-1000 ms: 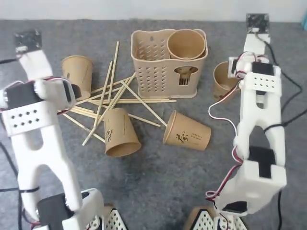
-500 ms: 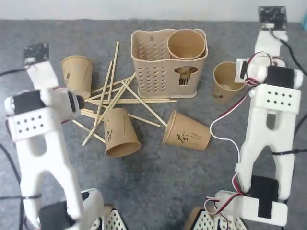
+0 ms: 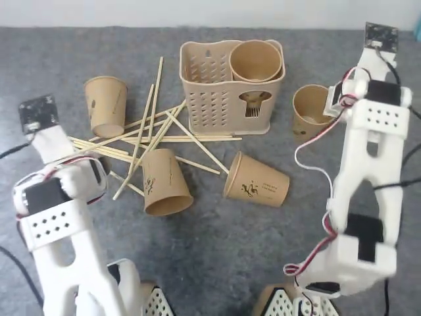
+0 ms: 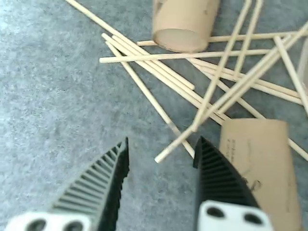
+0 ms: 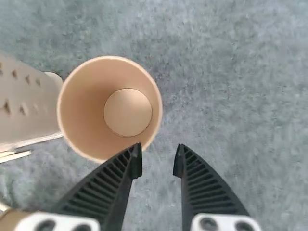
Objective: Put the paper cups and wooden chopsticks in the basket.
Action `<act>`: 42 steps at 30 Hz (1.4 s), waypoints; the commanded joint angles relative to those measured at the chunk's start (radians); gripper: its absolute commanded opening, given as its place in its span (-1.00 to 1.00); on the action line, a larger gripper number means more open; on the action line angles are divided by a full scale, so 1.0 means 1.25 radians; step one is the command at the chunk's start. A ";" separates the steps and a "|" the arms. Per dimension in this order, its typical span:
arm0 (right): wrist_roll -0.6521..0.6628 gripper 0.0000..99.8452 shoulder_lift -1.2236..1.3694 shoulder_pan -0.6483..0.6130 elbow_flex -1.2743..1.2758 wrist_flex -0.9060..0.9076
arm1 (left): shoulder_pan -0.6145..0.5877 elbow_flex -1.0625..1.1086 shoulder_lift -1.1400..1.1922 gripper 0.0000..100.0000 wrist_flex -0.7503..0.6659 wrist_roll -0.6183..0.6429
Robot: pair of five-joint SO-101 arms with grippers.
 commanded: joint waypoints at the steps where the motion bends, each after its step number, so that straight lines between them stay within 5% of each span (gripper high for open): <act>1: -0.009 -0.76 0.052 0.008 -0.088 0.004 | -0.016 0.029 0.012 -0.58 -0.072 -0.017; 13: -0.010 -0.79 0.273 0.006 -0.216 0.003 | -0.015 0.139 0.063 -0.59 -0.239 0.007; 16: -0.010 -1.00 0.269 0.002 -0.223 0.004 | -0.017 0.169 0.058 -0.59 -0.280 0.053; 25: -0.010 -0.99 0.212 0.001 -0.270 0.073 | -0.017 0.176 0.063 -0.59 -0.292 0.059; 36: -0.031 -0.99 0.149 0.006 -0.703 0.334 | -0.017 0.214 0.058 -0.59 -0.355 0.060; 42: -0.077 -0.99 0.143 -0.023 -0.928 0.354 | -0.016 0.214 0.058 -0.59 -0.355 0.060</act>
